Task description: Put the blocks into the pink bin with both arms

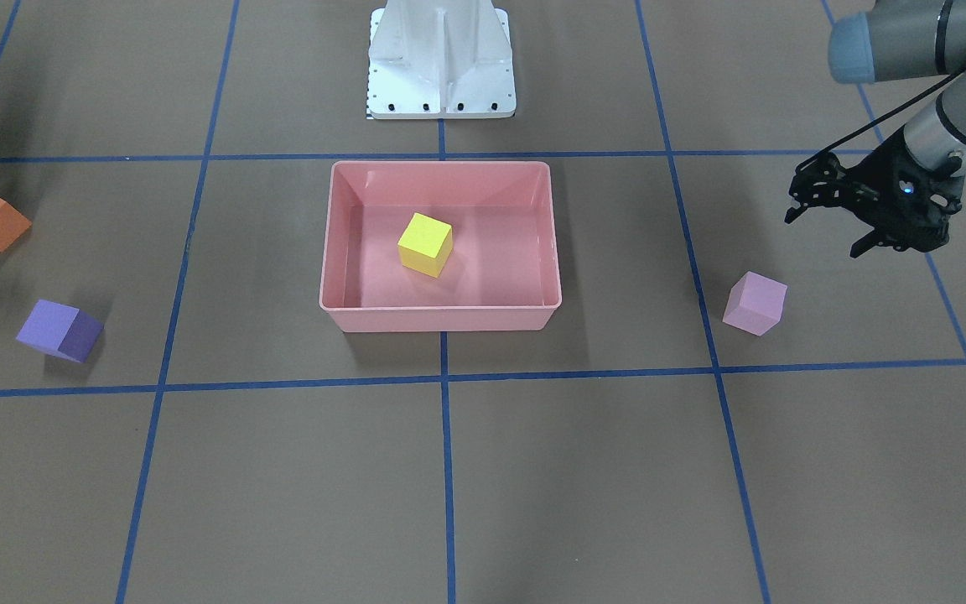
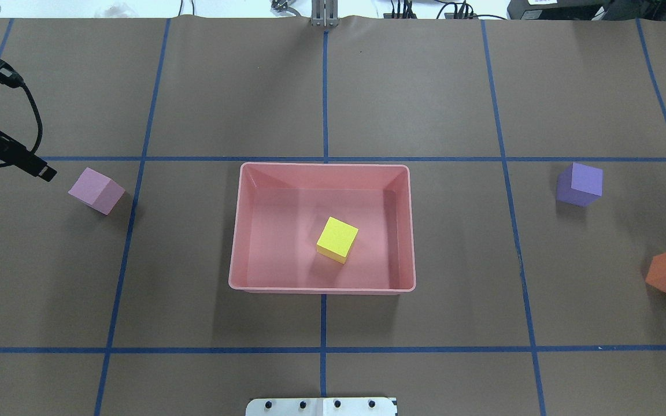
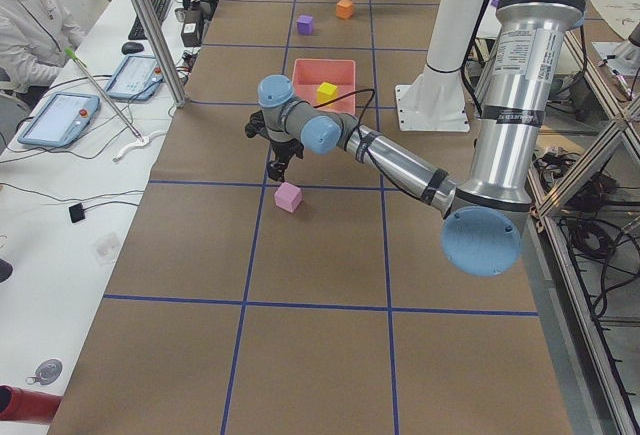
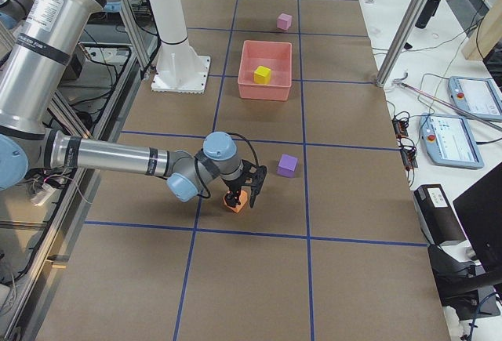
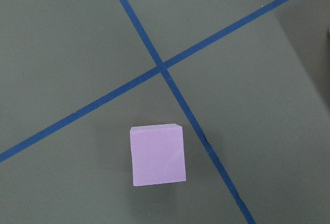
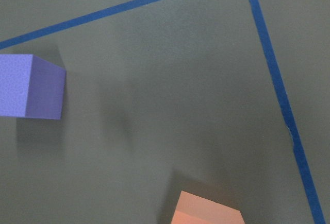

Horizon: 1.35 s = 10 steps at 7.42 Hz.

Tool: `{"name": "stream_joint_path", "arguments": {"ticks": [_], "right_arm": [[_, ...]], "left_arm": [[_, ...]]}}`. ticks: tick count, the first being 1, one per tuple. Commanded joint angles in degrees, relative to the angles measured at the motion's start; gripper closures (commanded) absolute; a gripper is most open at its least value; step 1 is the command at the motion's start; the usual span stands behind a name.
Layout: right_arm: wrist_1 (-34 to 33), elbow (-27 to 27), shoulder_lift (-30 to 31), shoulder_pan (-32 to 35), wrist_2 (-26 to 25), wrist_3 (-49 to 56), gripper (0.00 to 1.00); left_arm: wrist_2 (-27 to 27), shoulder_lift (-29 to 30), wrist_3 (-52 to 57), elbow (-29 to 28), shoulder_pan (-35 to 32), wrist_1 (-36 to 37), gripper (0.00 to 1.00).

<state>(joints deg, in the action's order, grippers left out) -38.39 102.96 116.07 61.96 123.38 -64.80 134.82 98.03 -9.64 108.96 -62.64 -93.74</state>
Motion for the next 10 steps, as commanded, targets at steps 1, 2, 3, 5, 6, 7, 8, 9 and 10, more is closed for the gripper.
{"name": "stream_joint_path", "arguments": {"ticks": [1, 2, 3, 5, 6, 7, 8, 9, 10], "right_arm": [[3.06, -0.04, 1.26, -6.9, -8.55, -10.21, 0.0], [4.88, -0.3, 1.61, -9.55, -11.56, -13.56, 0.0], [5.16, -0.31, 1.96, -13.4, -15.59, -17.33, 0.0], [5.17, -0.39, 3.01, -21.76, -23.87, -21.15, 0.0], [5.17, -0.39, 3.45, -22.92, -25.37, -21.15, 0.0], [5.17, -0.83, 3.46, -24.24, -27.13, -21.07, 0.0], [4.99, -1.1, 3.46, -24.6, -27.58, -20.98, 0.34], [4.82, -1.1, 3.2, -24.95, -27.5, -20.8, 0.99], [4.81, -0.4, 2.58, -24.96, -27.15, -20.8, 1.0]], "left_arm": [[0.09, -0.03, -0.03, 0.2, -0.03, -0.03, 0.0], [0.09, -0.03, -0.03, 0.2, -0.03, -0.03, 0.0], [0.09, -0.03, -0.03, 0.2, 0.06, -0.03, 0.0], [0.0, -0.03, -0.03, 0.11, 0.23, -0.03, 0.0], [0.0, -0.03, -0.03, 0.03, 0.15, -0.12, 0.0], [0.09, -0.03, -0.12, 0.2, 0.15, -0.12, 0.0], [0.09, -0.03, -0.38, 0.11, 0.15, -0.21, 0.0], [0.09, -0.03, -0.47, 0.2, 0.15, -0.21, 0.0], [0.09, -0.03, -0.55, 0.29, 0.15, -0.21, 0.0]]}}
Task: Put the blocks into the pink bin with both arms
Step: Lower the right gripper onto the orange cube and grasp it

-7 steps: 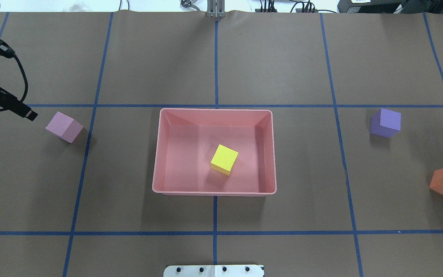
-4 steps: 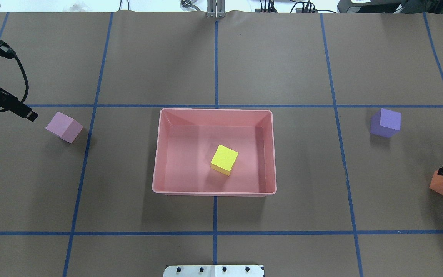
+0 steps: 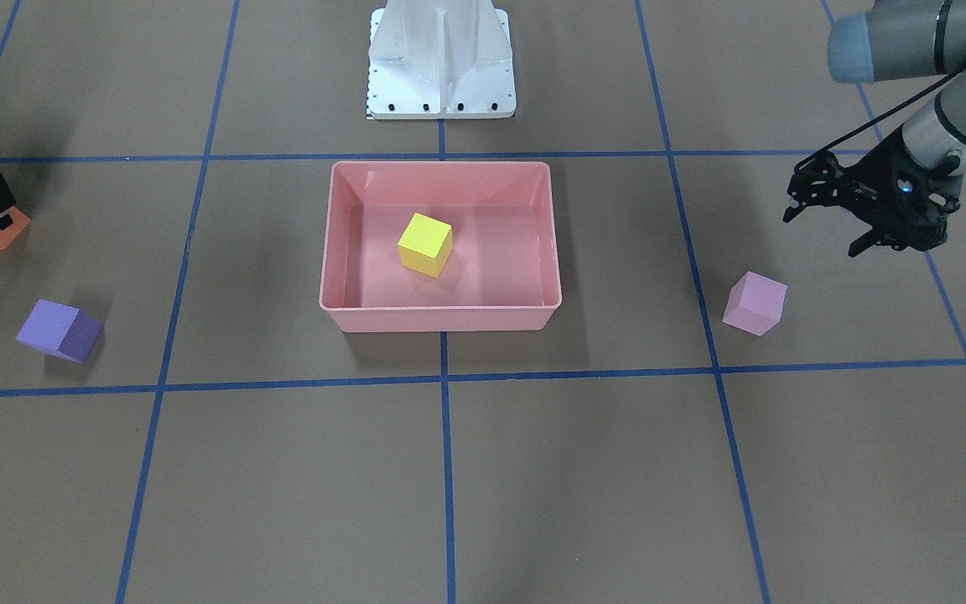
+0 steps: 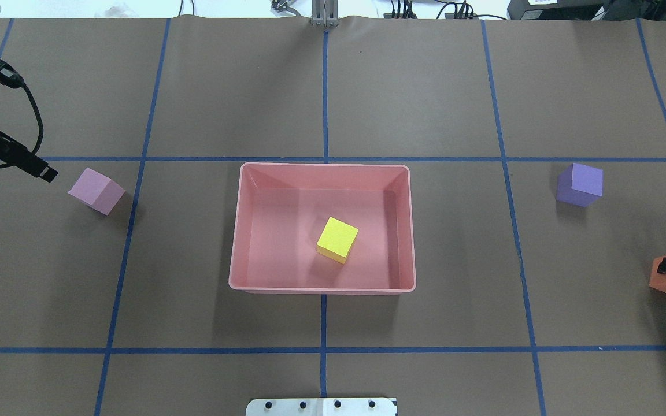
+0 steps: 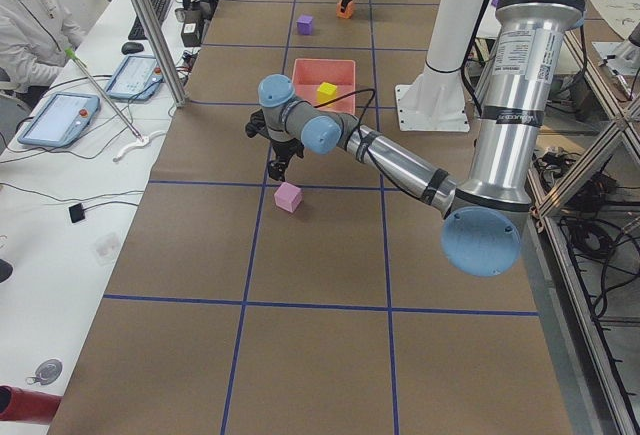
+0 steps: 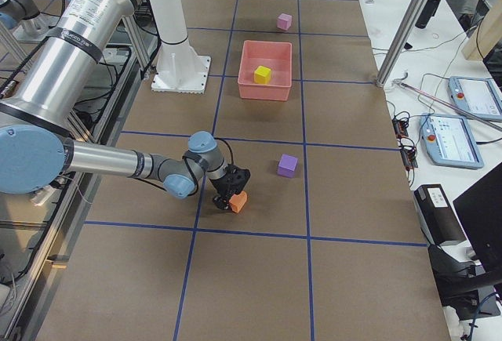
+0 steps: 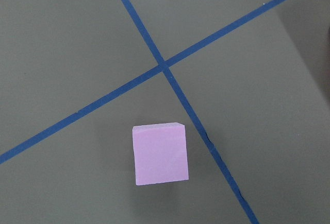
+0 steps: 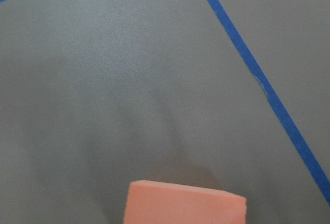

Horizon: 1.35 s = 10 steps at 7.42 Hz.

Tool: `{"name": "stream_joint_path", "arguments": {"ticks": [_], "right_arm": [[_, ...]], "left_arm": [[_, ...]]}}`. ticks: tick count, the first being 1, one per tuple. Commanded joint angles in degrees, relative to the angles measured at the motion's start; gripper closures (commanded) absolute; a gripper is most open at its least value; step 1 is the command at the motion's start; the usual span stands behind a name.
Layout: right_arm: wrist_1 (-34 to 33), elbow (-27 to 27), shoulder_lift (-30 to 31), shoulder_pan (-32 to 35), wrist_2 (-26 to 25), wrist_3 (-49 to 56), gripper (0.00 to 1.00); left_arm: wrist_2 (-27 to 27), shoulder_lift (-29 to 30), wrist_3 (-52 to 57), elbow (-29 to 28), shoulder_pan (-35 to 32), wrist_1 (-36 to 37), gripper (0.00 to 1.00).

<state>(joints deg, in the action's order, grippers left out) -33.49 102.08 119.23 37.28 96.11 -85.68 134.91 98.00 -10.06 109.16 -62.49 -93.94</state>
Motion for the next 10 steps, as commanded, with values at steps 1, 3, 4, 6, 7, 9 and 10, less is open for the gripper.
{"name": "stream_joint_path", "arguments": {"ticks": [1, 3, 4, 6, 7, 9, 10], "right_arm": [[-0.25, 2.14, -1.88, 0.15, 1.09, 0.33, 1.0], [-2.09, 4.96, -5.91, 9.59, 13.67, 0.6, 1.0], [-7.5, 7.58, -10.11, 12.96, 19.32, 0.69, 1.0], [-28.53, 15.57, -21.95, 14.57, 21.05, 0.69, 1.0], [-40.3, 18.83, -28.8, 14.05, 20.87, 0.6, 1.0], [-58.26, 19.3, -43.74, 8.98, 19.04, 0.08, 1.0], [-68.88, 19.04, -52.95, 4.86, 14.41, -0.27, 1.0]], "left_arm": [[0.0, 0.0, -0.31, 0.17, 0.0, -0.1, 0.0], [0.0, 0.0, -0.31, 0.18, 0.0, -0.01, 0.0], [0.0, 0.0, -0.4, 0.17, 0.0, -0.01, 0.0], [-0.08, 0.0, -0.49, -0.35, 0.17, -0.1, 0.0], [-0.08, 0.09, -0.49, -0.44, 0.26, -0.1, 0.0], [-0.08, 0.61, -0.58, -1.49, 0.44, -0.28, 0.0], [-0.08, 0.7, -0.49, -1.76, 0.44, -0.28, 0.0]]}}
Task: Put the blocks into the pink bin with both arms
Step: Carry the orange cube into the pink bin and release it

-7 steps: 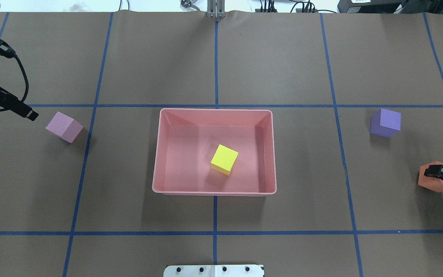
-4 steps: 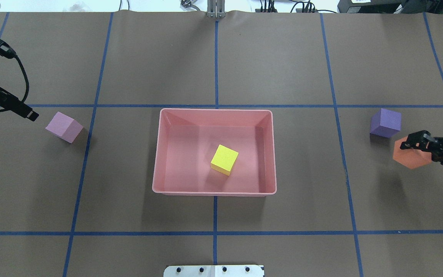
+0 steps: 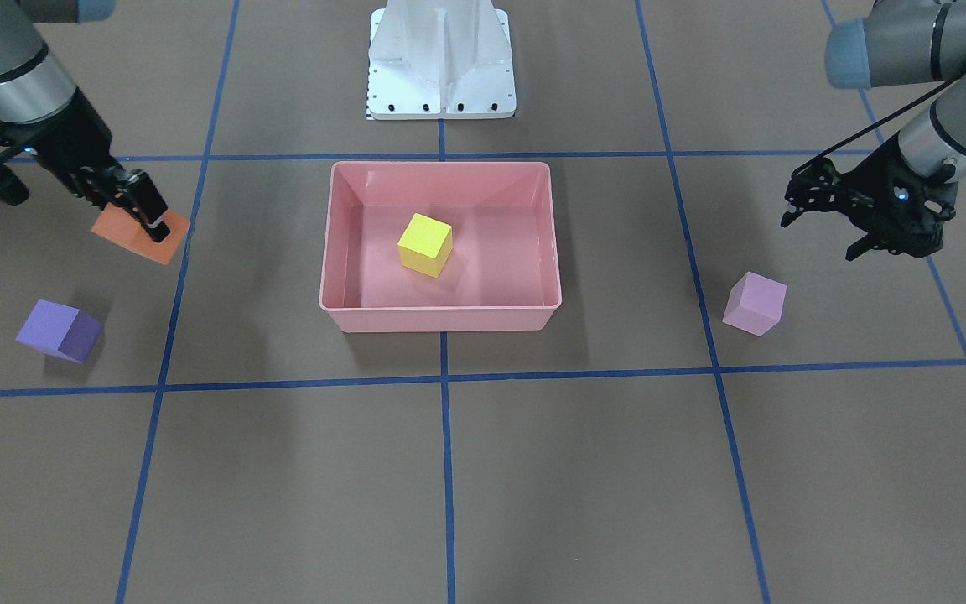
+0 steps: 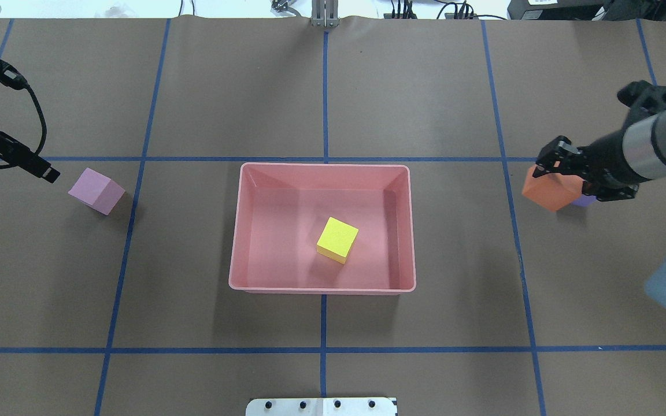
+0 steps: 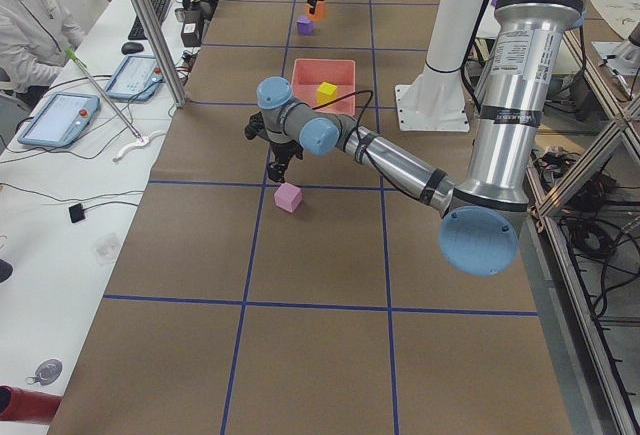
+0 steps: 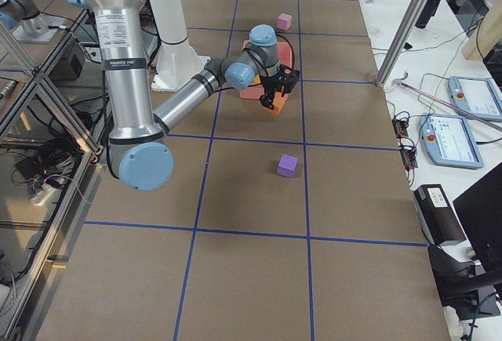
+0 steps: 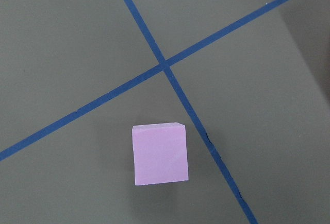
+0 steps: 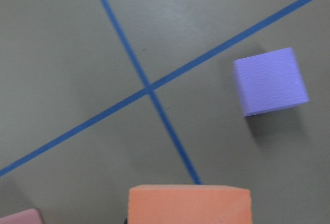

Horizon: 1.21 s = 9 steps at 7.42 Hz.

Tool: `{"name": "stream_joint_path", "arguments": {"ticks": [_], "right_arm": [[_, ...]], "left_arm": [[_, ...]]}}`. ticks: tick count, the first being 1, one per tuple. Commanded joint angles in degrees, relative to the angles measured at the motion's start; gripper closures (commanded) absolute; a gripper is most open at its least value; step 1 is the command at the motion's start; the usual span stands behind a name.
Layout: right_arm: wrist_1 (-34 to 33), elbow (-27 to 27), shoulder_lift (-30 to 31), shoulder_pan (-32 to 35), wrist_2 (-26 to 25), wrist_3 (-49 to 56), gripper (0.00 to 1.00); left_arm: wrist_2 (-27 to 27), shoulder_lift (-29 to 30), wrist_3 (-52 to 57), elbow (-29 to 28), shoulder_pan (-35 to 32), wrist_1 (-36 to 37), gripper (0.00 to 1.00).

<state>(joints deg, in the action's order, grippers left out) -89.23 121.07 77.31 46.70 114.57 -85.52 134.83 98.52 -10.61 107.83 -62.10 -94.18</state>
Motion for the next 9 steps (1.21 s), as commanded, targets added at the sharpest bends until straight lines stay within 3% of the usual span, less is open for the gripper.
{"name": "stream_joint_path", "arguments": {"ticks": [1, 3, 4, 5, 9], "right_arm": [[-20.12, -1.53, -18.44, -9.91, -9.22, -1.4, 1.0], [-20.64, -7.22, -25.25, -13.37, -10.93, -2.81, 1.0], [-20.37, -10.21, -27.45, -14.87, -12.25, -2.81, 0.9], [-20.37, -10.33, -27.13, -15.32, -13.04, -2.9, 0.01], [-20.63, -9.89, -26.6, -12.62, -12.88, 3.91, 0.0]], "left_arm": [[0.0, 0.36, 0.15, -1.21, 0.05, -0.13, 0.0], [0.0, 0.45, 0.23, -1.66, 0.05, -0.22, 0.0], [0.0, 0.54, 0.23, -1.57, 0.05, -0.22, 0.0], [0.09, 0.54, 0.23, -1.66, 0.05, -0.22, 0.0], [0.0, 0.54, 0.23, -1.75, 0.05, -0.22, 0.0]]}}
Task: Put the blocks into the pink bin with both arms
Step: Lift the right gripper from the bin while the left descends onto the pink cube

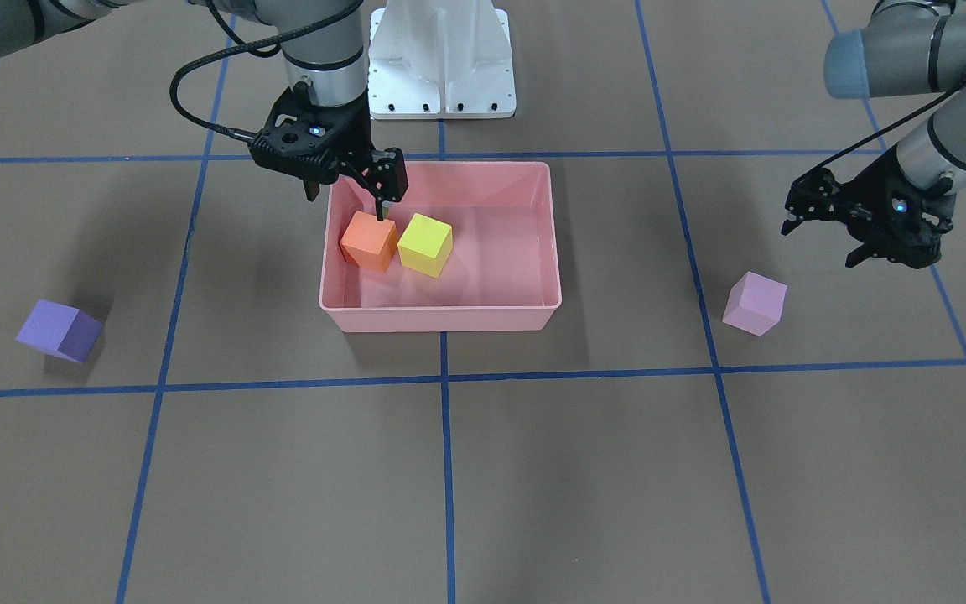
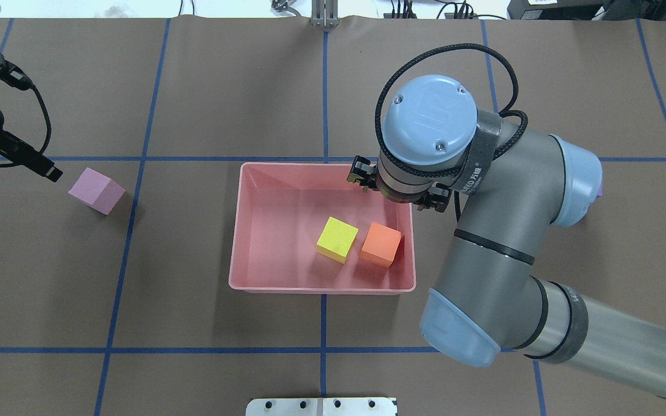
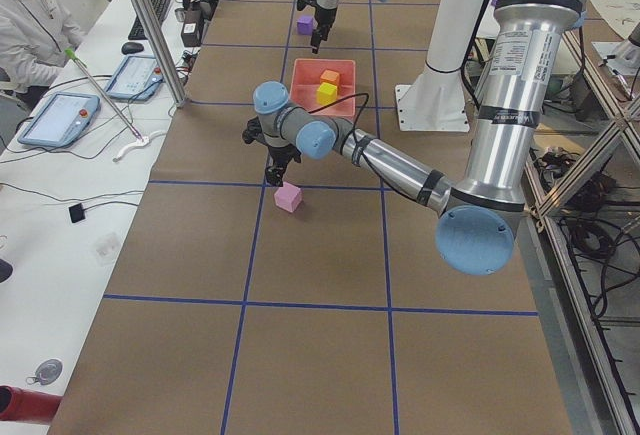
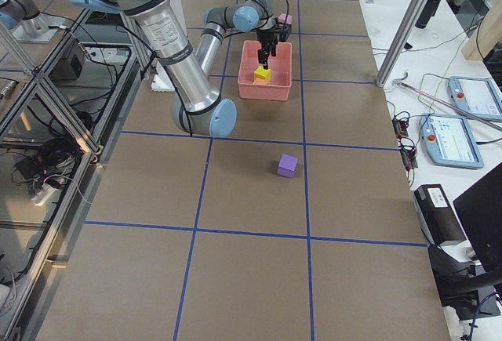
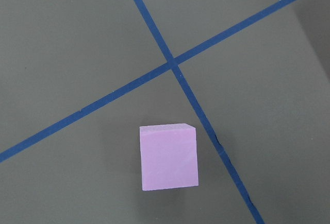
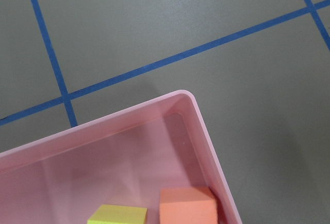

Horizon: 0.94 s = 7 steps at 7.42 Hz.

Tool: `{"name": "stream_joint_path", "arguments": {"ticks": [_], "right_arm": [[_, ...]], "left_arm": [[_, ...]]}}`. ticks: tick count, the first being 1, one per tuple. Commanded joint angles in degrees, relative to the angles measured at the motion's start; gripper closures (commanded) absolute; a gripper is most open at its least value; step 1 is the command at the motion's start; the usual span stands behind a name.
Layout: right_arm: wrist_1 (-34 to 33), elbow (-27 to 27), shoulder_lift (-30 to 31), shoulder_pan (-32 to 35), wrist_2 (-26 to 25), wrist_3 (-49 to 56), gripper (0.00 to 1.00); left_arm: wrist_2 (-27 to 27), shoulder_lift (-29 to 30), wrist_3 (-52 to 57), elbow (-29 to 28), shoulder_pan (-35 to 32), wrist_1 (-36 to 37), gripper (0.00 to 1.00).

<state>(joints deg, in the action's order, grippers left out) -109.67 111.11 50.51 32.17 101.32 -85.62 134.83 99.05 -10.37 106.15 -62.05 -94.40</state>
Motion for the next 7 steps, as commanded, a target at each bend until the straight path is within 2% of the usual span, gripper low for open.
{"name": "stream_joint_path", "arguments": {"ticks": [1, 2, 4, 6, 7], "right_arm": [[-0.11, -0.1, 1.59, 5.24, 1.5, 10.23, 0.0], [0.15, -0.19, 3.43, 9.45, 4.03, 17.6, 0.0], [0.41, -0.1, 6.42, 15.88, 9.49, 27.66, 0.0], [6.27, -0.19, 11.68, 17.92, 9.59, 33.13, 0.0], [7.78, -0.19, 13.37, 18.45, 9.68, 35.49, 0.0]], "left_arm": [[-0.09, -0.08, -0.17, -0.67, 0.0, 0.0, 0.0], [-0.61, -0.09, -4.79, -1.2, 0.0, -0.52, 0.0], [-3.6, 0.26, -15.76, -5.39, 0.44, -10.22, 0.0], [-7.09, 0.27, -23.36, -11.03, 3.67, -21.31, 0.0], [-8.43, 0.7, -23.99, -11.66, 6.39, -22.05, 0.0]]}}
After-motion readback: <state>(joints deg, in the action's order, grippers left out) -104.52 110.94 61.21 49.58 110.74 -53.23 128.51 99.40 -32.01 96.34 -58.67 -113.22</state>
